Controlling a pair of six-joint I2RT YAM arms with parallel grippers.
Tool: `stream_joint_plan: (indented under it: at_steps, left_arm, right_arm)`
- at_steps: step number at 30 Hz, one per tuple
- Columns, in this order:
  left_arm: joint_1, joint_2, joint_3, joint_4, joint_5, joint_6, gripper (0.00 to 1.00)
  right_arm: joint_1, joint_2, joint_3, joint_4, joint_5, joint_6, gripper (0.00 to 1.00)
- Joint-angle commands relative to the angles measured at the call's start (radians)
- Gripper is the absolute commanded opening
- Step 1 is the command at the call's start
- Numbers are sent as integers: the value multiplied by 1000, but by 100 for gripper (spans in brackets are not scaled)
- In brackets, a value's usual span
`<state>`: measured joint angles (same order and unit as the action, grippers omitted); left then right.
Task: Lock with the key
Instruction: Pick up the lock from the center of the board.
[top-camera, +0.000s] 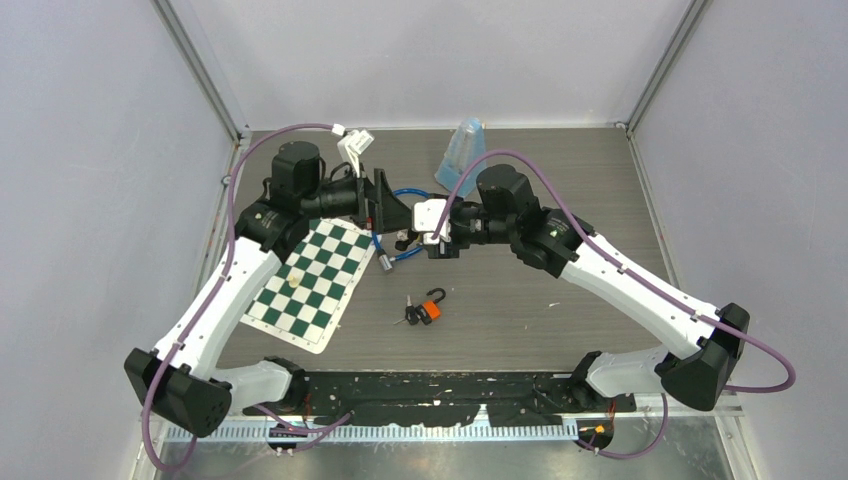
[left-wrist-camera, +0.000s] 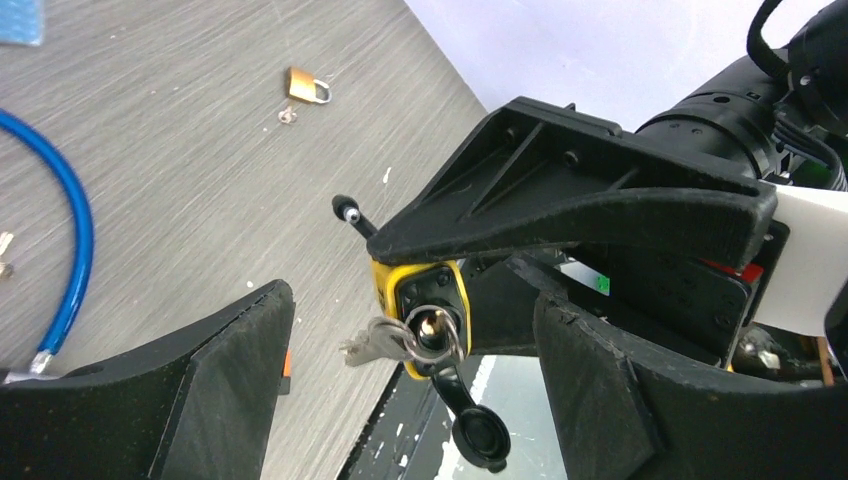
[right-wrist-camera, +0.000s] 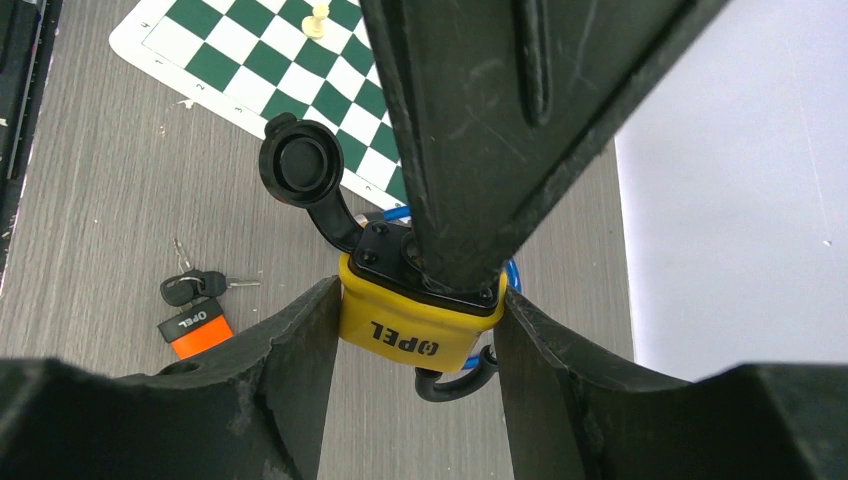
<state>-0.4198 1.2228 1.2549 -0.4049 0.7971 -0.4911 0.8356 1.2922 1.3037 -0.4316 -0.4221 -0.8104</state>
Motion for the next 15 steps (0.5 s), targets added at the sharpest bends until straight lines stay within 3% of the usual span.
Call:
stream_joint_plan:
  at_steps: [1, 4, 12, 15]
  left_arm:
    - [-4, 33, -50, 223, 159, -90, 84]
    - [-12, 38, -88, 301, 220, -131, 81]
    - [-22, -9, -140, 294, 227, -116, 79]
    - [-29, -7, -123, 251, 171, -116, 69]
  right_arm:
    - [7, -10, 51, 59, -24, -14, 5]
    - [7, -14, 43, 67, -20, -10, 5]
    - [9, -2, 31, 79, 56, -19, 5]
    - [14, 13, 28, 87, 90, -26, 5]
